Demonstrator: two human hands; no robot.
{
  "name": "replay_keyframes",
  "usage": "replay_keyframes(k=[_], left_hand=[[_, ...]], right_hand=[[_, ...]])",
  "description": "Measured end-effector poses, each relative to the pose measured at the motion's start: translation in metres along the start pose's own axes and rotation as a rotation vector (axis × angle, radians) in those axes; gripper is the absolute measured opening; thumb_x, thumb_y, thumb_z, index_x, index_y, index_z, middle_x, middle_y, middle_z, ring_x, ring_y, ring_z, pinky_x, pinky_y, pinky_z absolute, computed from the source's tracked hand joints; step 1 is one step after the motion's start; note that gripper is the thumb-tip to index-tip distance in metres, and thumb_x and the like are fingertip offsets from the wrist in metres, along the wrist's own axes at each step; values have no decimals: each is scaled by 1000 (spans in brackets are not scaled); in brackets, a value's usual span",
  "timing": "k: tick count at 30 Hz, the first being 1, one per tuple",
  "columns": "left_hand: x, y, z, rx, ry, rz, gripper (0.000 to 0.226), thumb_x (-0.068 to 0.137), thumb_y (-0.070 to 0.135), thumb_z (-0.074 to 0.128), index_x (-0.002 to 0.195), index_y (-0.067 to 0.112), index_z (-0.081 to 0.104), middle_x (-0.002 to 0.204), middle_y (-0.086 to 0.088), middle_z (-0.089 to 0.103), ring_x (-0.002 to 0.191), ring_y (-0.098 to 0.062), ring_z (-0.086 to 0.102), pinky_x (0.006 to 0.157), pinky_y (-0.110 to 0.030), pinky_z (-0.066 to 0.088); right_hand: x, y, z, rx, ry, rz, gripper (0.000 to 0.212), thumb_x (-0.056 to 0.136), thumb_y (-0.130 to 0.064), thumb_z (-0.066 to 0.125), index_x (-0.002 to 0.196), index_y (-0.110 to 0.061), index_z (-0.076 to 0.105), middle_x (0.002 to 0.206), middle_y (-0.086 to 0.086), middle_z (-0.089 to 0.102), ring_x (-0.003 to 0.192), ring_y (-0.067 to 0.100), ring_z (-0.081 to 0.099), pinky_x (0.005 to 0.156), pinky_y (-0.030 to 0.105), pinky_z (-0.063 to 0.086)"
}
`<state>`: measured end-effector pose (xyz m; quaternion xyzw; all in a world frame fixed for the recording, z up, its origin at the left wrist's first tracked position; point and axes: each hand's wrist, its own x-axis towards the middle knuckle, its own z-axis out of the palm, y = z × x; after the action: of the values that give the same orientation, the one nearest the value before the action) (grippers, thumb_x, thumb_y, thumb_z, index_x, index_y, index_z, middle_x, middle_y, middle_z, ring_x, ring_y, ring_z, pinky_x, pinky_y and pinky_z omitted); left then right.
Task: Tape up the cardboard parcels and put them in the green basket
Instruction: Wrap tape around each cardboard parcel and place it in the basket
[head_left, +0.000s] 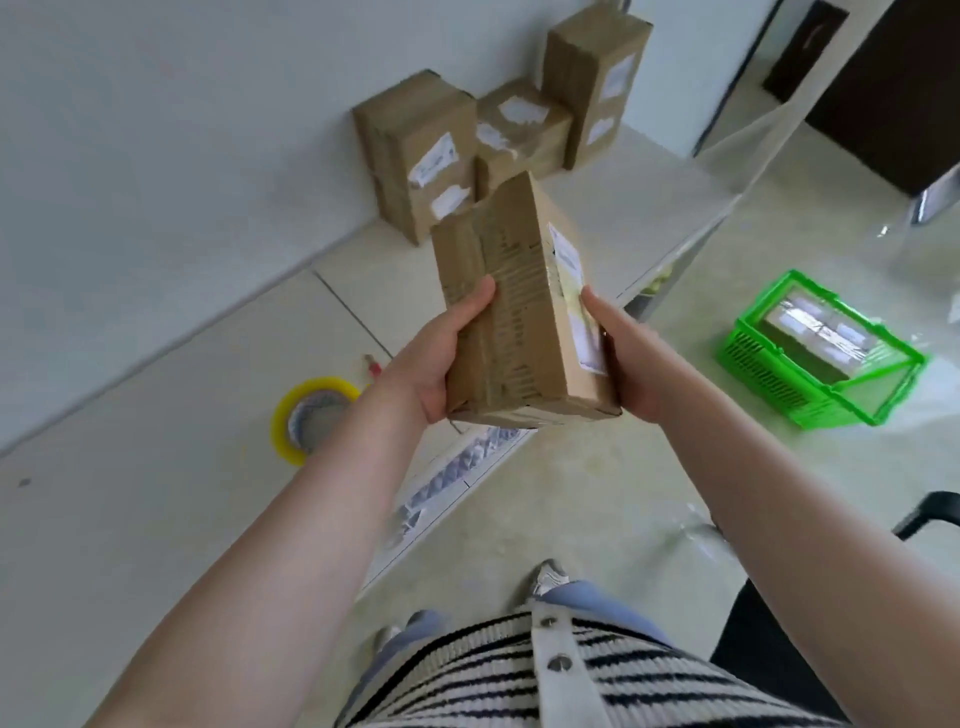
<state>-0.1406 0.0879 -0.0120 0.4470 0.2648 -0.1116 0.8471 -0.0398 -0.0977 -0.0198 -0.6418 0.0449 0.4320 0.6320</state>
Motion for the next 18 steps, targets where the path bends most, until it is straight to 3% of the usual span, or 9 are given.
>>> replay_keyframes(k=[2, 3, 6, 8, 12, 15, 18], left_hand=[[36, -10, 33, 38, -51, -29, 42, 84, 56, 64, 99, 20, 81, 109, -7, 75, 97, -21, 73, 73, -36, 60], [53, -16, 51, 67, -72, -49, 49, 82, 58, 64, 106, 19, 78, 113, -7, 74, 100, -21, 72, 76, -37, 60], [102, -35, 110, 241, -43, -33, 58, 91, 53, 57, 134, 14, 59, 126, -9, 68, 112, -21, 67, 94, -40, 55], [130, -47, 147, 364, -8, 48, 54, 96, 46, 54, 139, 14, 53, 125, -5, 67, 110, -18, 63, 91, -34, 51], [166, -63, 222, 518, -264, -35, 69, 81, 62, 54, 141, 29, 45, 127, 4, 67, 113, -15, 66, 85, -33, 55], [205, -78, 267, 498, -289, -110, 60, 93, 35, 63, 145, 24, 36, 126, -8, 68, 108, -26, 69, 88, -41, 58], [250, -92, 305, 491, -290, -124, 45, 97, 21, 60, 138, 20, 42, 128, -14, 65, 111, -31, 67, 89, -42, 57]], right_hand=[[-8, -3, -49, 98, 59, -42, 42, 90, -49, 63, 122, -22, 63, 112, 1, 73, 99, 19, 71, 78, 31, 58], [-13, -4, -72, 117, 111, -71, 36, 91, -45, 63, 119, -22, 64, 109, 1, 74, 95, 19, 72, 75, 31, 59], [-23, -4, -136, 100, 340, -159, 32, 88, -39, 70, 114, -21, 67, 104, 1, 75, 91, 19, 73, 77, 35, 60], [-26, -1, -175, 73, 516, -217, 33, 83, -35, 76, 112, -20, 68, 102, 0, 76, 87, 17, 74, 77, 36, 61], [-20, 9, -232, -1, 738, -239, 41, 77, -40, 80, 110, -19, 68, 101, -3, 74, 92, 18, 71, 88, 44, 57], [-4, 11, -265, -3, 855, -229, 46, 77, -51, 76, 108, -18, 69, 103, 0, 74, 98, 23, 69, 91, 48, 54], [15, 9, -307, 8, 965, -185, 49, 75, -58, 73, 106, -20, 69, 101, -3, 74, 96, 19, 69, 88, 45, 55]])
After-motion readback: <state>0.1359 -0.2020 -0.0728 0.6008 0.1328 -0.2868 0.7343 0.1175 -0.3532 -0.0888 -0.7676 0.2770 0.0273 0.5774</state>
